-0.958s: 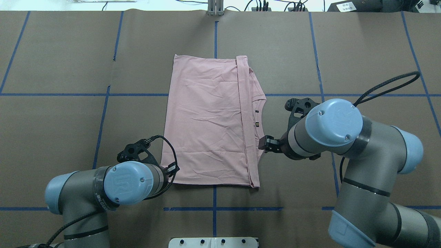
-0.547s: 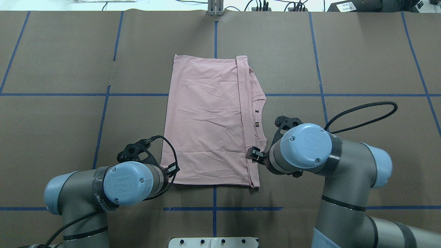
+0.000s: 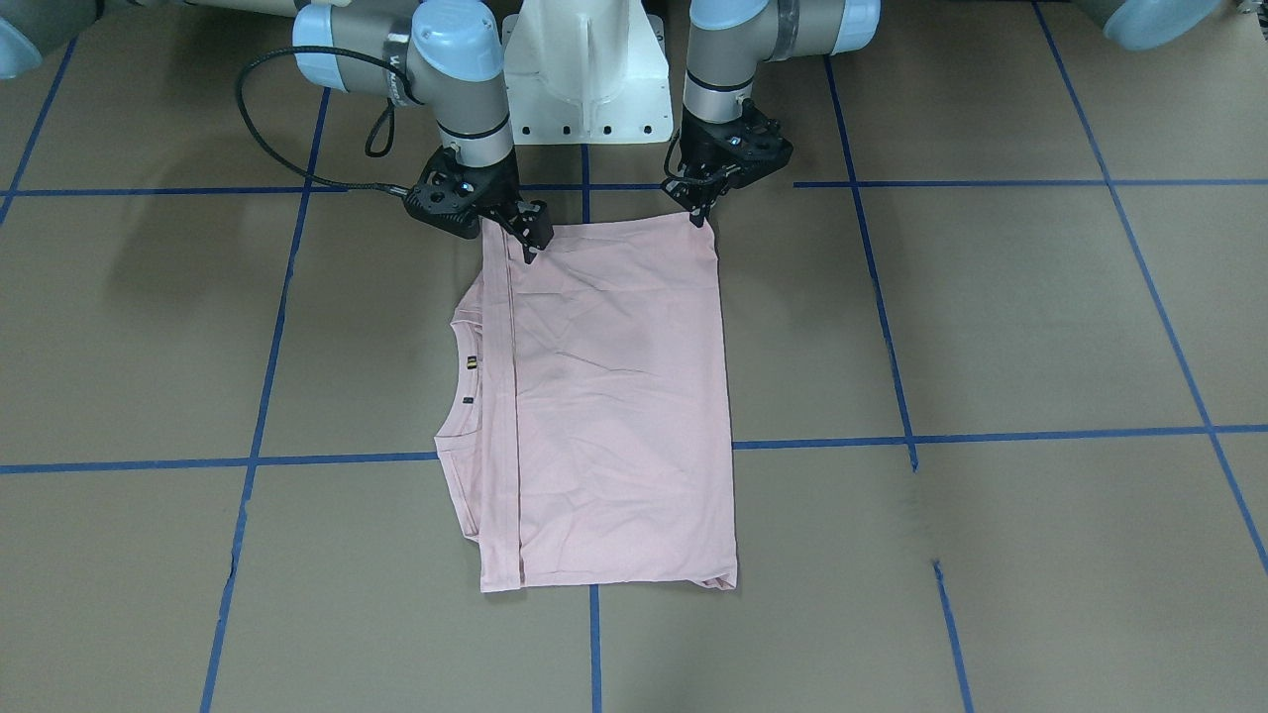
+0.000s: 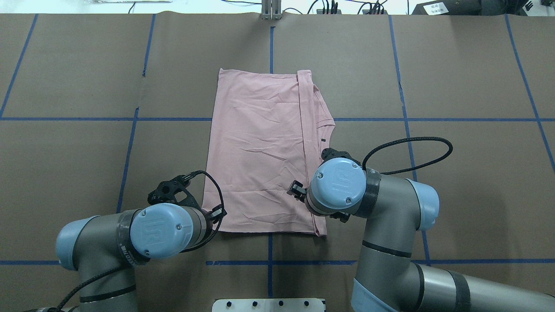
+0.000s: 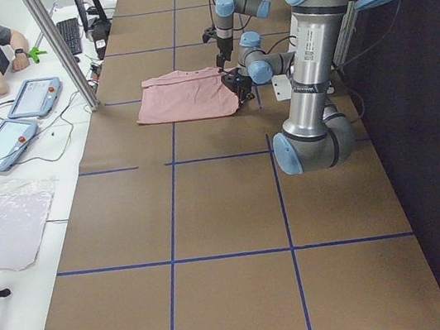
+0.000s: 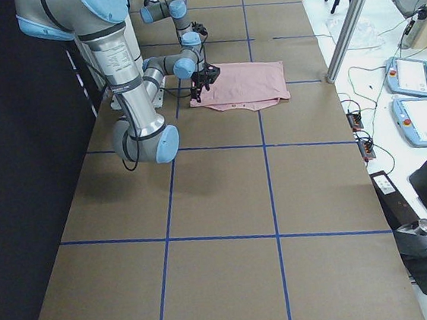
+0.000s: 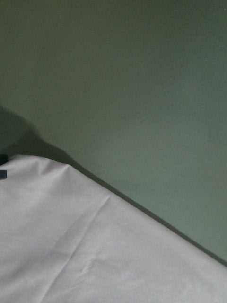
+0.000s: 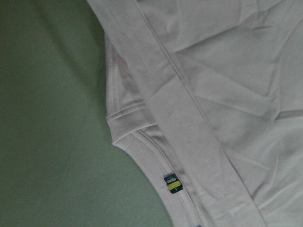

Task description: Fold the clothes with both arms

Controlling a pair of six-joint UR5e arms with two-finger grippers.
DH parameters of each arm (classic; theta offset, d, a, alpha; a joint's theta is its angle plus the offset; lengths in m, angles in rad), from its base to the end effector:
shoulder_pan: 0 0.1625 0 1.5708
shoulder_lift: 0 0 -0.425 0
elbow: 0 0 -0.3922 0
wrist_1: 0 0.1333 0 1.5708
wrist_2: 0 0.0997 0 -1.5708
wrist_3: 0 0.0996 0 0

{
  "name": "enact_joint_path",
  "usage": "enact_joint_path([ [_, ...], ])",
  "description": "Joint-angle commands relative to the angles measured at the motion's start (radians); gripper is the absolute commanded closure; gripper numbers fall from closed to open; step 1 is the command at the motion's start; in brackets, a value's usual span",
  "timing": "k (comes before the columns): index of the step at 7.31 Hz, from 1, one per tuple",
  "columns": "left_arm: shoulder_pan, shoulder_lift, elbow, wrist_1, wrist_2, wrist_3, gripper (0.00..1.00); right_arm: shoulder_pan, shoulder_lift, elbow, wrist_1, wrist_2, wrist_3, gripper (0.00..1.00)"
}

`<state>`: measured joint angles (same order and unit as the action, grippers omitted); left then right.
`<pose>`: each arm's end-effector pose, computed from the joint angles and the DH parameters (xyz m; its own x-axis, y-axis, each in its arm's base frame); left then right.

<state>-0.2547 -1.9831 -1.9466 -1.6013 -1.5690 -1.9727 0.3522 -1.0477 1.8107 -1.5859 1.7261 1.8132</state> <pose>0.5351 -0.2773 0.2691 0.5095 -0.5368 -0.6725 0.4917 0.8230 -0.2845 -0.5561 -0.3300 0.2640 0.6099 0.4768 0.6330 -0.4002 0.8747 -0.2733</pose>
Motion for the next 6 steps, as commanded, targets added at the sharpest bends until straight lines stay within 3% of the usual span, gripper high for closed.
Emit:
enact_joint_path([
  [1,0.0,0.0,0.0,-0.002,0.0,0.002,1.0,-0.012,0.005,-0.033,0.001,0.0,0.003,0.0],
  [6,-0.002,0.0,0.002,-0.003,0.003,0.005,1.0,-0.048,0.015,-0.053,0.001,0.0,0.003,0.0],
])
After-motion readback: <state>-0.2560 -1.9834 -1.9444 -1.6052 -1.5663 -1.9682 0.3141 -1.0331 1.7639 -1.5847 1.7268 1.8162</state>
